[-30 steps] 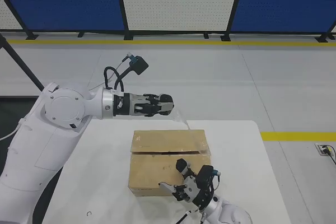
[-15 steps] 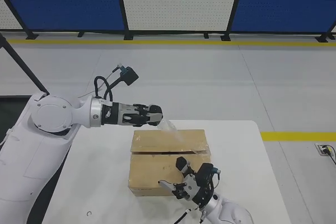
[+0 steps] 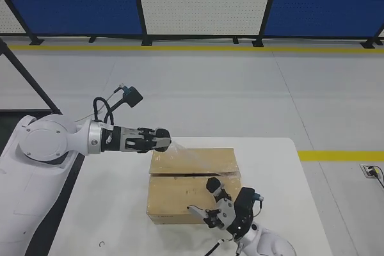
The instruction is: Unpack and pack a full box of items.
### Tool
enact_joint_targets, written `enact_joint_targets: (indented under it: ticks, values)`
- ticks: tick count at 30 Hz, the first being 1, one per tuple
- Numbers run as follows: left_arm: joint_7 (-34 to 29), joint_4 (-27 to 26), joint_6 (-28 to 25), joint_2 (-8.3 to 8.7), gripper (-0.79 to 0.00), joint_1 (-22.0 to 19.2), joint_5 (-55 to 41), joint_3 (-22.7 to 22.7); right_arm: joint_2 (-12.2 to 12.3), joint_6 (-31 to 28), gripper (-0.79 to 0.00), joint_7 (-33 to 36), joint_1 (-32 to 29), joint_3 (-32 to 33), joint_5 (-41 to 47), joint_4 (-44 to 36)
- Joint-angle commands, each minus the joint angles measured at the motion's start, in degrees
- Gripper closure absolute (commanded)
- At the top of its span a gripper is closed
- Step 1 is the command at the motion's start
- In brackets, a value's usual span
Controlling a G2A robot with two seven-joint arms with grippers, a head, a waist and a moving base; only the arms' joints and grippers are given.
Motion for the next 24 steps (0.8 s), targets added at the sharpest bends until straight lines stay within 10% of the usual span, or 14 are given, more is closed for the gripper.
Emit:
enact_joint_targets:
  ticks: [1,24]
  values:
    - [-0.05,-0.11,0.31,0.33,0.0,0.79,0.89,-0.57,0.07,0.31,-0.785,0.17,-0.21,0.35,0.6,-0.71]
    - [0.22,-1.0,2.08,3.28,0.0,9.74,3.96,-5.63,-0.14,7.85,-0.785,-0.15,-0.23,1.46,7.91,-3.3]
